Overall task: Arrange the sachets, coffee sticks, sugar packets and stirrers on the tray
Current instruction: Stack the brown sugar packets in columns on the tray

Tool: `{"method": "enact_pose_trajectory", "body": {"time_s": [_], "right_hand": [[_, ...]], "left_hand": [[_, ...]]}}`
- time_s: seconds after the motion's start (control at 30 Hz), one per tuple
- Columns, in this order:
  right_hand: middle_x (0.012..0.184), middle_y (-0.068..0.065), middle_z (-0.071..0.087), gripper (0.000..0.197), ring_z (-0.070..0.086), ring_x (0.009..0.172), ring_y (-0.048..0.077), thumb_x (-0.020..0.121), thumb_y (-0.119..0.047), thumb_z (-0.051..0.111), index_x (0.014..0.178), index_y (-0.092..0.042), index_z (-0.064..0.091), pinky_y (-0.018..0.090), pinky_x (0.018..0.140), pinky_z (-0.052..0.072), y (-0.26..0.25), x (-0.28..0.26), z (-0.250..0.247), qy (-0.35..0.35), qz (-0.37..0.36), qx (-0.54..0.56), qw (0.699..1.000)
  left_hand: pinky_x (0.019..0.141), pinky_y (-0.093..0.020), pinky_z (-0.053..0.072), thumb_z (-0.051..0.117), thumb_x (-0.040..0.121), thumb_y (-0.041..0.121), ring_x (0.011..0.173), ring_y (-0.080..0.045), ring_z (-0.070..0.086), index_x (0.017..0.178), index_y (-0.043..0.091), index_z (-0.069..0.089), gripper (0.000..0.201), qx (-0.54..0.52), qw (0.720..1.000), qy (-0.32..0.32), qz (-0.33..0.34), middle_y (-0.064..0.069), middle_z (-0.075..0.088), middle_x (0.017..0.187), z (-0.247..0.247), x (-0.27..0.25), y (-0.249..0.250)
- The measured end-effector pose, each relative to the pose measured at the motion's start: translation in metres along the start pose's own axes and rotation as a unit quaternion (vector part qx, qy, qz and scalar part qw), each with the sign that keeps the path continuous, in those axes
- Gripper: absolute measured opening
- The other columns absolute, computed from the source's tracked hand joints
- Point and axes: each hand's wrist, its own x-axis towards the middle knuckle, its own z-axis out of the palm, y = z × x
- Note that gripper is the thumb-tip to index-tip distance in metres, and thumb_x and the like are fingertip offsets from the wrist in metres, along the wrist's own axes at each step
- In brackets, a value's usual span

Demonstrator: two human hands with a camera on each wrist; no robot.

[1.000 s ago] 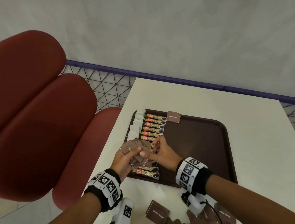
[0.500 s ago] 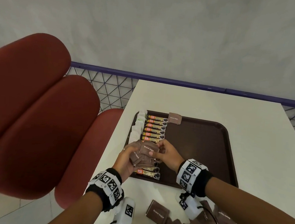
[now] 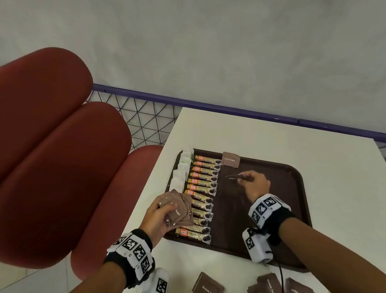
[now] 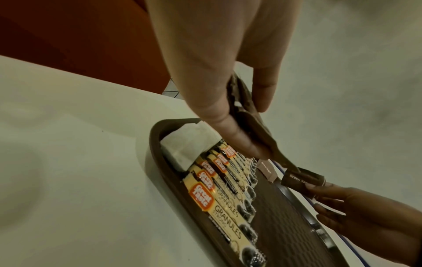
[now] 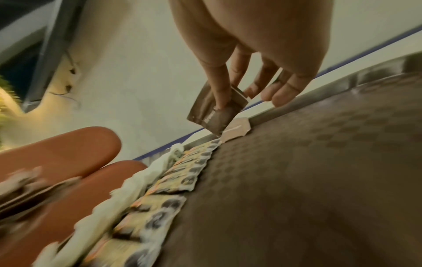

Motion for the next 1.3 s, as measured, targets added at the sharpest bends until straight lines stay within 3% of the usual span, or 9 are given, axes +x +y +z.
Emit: {"method": "enact_pose_trajectory", "body": {"time_s": [0.13,0.3,0.4,0.5,0.67,0.77,0.9,1.03,1.3], "right_hand": [[0.092,0.008,0.062,0.018,0.059,0.093,0.027,0.083,-0.008,0.065,0.101,-0.007,0.065,0.024,0.077,0.039,-0.008,0.021,-0.003,0.018,0.042,0.052,0.998],[0.11,0.017,0.062,0.025,0.056,0.092,0.027,0.081,-0.007,0.068,0.104,-0.003,0.059,0.024,0.076,0.038,-0.018,0.044,0.013,0.036,0.084,0.085,0.992],[0.11,0.018,0.064,0.019,0.053,0.083,0.022,0.079,-0.002,0.066,0.09,-0.011,0.054,0.025,0.071,0.039,-0.018,0.059,0.025,0.039,0.108,0.091,0.989],[0.109,0.019,0.064,0.018,0.051,0.08,0.02,0.079,-0.001,0.065,0.086,-0.012,0.052,0.026,0.07,0.04,-0.012,0.071,0.036,0.042,0.115,0.079,0.989],[0.112,0.018,0.059,0.017,0.053,0.082,0.026,0.082,-0.006,0.064,0.087,-0.014,0.049,0.031,0.074,0.045,-0.002,0.081,0.044,0.026,0.117,0.037,0.992],[0.115,0.018,0.055,0.017,0.059,0.094,0.034,0.083,-0.013,0.065,0.084,-0.018,0.049,0.037,0.081,0.051,-0.001,0.084,0.047,0.024,0.12,0.0,0.992],[0.113,0.019,0.051,0.016,0.056,0.1,0.039,0.084,-0.018,0.065,0.086,-0.018,0.049,0.042,0.089,0.05,-0.002,0.086,0.048,0.018,0.117,-0.041,0.992],[0.107,0.018,0.053,0.02,0.05,0.109,0.038,0.084,-0.019,0.066,0.098,-0.011,0.054,0.044,0.095,0.046,-0.002,0.088,0.047,0.014,0.1,-0.067,0.993],[0.116,0.017,0.054,0.036,0.043,0.115,0.034,0.082,-0.021,0.067,0.109,-0.007,0.049,0.045,0.094,0.043,-0.008,0.077,0.037,0.049,0.041,-0.072,0.995]], "left_hand": [[0.051,-0.032,0.054,0.045,0.088,-0.004,0.086,-0.031,0.063,0.105,0.013,0.06,0.028,-0.006,1.0,-0.016,0.005,-0.018,0.063,0.099,0.001,-0.002,0.005],[0.056,-0.034,0.055,0.04,0.088,0.0,0.088,-0.033,0.062,0.104,0.011,0.061,0.029,-0.008,0.999,-0.047,-0.005,-0.02,0.063,0.104,0.001,0.002,0.008],[0.058,-0.035,0.055,0.045,0.085,0.004,0.089,-0.033,0.063,0.107,0.01,0.063,0.029,-0.006,0.997,-0.074,-0.004,-0.021,0.064,0.107,0.001,0.004,0.009],[0.068,-0.042,0.057,0.051,0.068,0.01,0.083,-0.031,0.064,0.079,0.014,0.072,0.023,-0.003,0.993,-0.117,0.011,-0.014,0.069,0.098,0.0,0.002,0.013],[0.094,-0.063,0.041,0.053,0.069,0.016,0.102,-0.042,0.058,0.11,-0.003,0.057,0.045,-0.003,0.996,-0.085,0.004,-0.023,0.061,0.119,-0.013,0.012,0.008],[0.093,-0.068,0.039,0.052,0.067,0.015,0.102,-0.044,0.059,0.111,0.002,0.061,0.047,-0.005,0.997,-0.079,-0.004,-0.023,0.064,0.113,-0.016,0.015,0.007],[0.081,-0.057,0.053,0.052,0.069,0.013,0.097,-0.043,0.062,0.113,0.001,0.059,0.046,-0.017,0.996,-0.087,-0.014,-0.024,0.065,0.111,-0.018,0.017,0.006],[0.085,-0.06,0.05,0.044,0.087,0.004,0.109,-0.047,0.057,0.122,0.007,0.055,0.036,-0.017,0.998,-0.053,-0.024,-0.026,0.061,0.118,-0.022,0.021,0.003],[0.089,-0.062,0.047,0.049,0.088,-0.003,0.109,-0.045,0.058,0.121,0.011,0.055,0.037,-0.008,0.999,-0.034,-0.026,-0.025,0.06,0.119,-0.017,0.02,0.001]]}}
